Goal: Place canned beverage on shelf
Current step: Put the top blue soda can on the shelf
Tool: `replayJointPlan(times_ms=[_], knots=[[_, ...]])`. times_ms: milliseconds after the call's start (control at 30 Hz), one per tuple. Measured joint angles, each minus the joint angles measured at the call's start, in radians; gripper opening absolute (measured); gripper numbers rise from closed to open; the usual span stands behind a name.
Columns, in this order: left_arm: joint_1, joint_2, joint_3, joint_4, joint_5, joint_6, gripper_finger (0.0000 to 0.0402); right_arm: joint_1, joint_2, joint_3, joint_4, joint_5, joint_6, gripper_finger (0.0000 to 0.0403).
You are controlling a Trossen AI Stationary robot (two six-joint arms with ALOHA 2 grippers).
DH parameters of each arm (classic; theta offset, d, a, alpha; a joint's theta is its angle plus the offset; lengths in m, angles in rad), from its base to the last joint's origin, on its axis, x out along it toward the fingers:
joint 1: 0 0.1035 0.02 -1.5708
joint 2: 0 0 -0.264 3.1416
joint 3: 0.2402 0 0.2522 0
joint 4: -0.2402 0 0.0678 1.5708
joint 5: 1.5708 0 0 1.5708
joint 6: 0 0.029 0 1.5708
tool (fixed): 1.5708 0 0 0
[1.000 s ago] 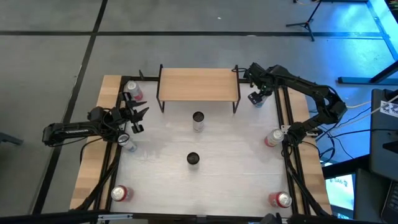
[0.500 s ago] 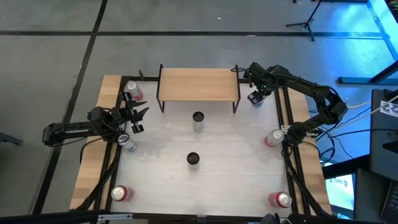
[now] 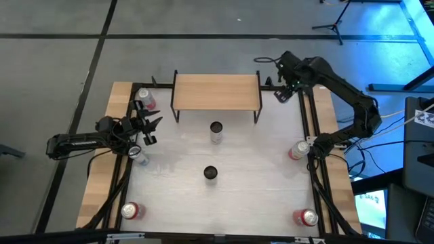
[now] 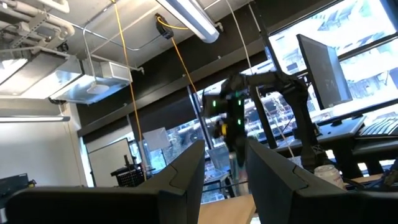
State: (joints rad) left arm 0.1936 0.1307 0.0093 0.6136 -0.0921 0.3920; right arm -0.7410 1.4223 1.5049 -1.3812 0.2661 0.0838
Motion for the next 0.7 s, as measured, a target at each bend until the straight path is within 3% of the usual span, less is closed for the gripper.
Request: replayJointPlan(times_ms=[233,400,700], knots=[[0.0,0.0,0.0,-0.006,-0.03,0.0,0.0108,0.083,0.0,0.279,-0.042,0.003,0.017,0.023],[0.0,0.0,0.0,-0.006,-0.03,0.0,0.0108,0.132,0.024,0.404,-0.014,0.003,0.017,0.023],[0.0,0.0,0.0,-0.007,-0.03,0.002,0.0108,0.165,0.222,0.589,0.029,-0.034,-0.01,0.023]])
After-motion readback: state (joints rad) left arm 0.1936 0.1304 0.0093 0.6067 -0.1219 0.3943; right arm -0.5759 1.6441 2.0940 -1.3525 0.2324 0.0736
